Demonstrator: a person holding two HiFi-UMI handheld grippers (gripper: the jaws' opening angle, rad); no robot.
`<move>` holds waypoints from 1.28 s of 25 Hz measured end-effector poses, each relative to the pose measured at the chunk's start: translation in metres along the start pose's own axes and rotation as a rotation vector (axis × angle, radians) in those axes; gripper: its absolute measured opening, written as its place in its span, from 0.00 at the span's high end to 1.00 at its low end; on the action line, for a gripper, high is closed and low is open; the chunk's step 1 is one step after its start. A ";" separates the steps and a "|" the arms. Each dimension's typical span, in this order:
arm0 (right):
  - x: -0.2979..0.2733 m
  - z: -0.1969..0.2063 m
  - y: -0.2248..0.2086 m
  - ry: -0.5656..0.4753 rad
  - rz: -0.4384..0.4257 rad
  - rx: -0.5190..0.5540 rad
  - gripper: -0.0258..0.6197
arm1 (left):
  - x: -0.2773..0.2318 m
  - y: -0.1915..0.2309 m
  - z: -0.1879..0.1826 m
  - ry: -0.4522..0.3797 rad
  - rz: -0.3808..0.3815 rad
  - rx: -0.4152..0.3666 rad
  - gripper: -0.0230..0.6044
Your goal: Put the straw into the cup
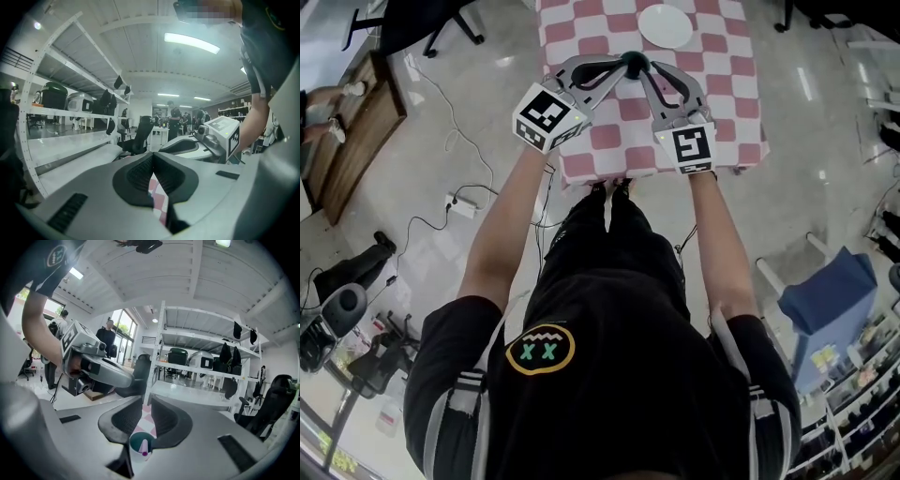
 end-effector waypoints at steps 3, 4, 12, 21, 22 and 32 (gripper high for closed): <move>0.027 -0.016 0.004 -0.026 0.009 0.012 0.87 | 0.016 -0.016 -0.014 -0.014 0.005 0.019 0.94; 0.036 -0.021 0.007 -0.030 0.010 0.015 0.89 | 0.021 -0.022 -0.019 -0.020 0.007 0.027 0.94; 0.097 -0.053 0.033 -0.129 -0.012 0.045 0.92 | 0.061 -0.066 -0.042 -0.022 0.029 0.042 0.94; 0.131 -0.071 0.054 -0.168 -0.029 -0.020 0.93 | 0.095 -0.086 -0.051 -0.027 0.016 0.062 0.94; 0.132 -0.072 0.055 -0.168 -0.031 -0.022 0.93 | 0.097 -0.087 -0.051 -0.028 0.013 0.062 0.94; 0.135 -0.075 0.060 -0.166 -0.042 -0.010 0.93 | 0.101 -0.092 -0.054 -0.022 0.013 0.031 0.94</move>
Point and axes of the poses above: the fingertips, and each gripper's own axes: x backward along the fingers, y to its left, z out of its underside, the point moved 10 cm from there along x, backward along the fingers, and after that the axes turned 15 degrees about y, right-handed, at the moved point
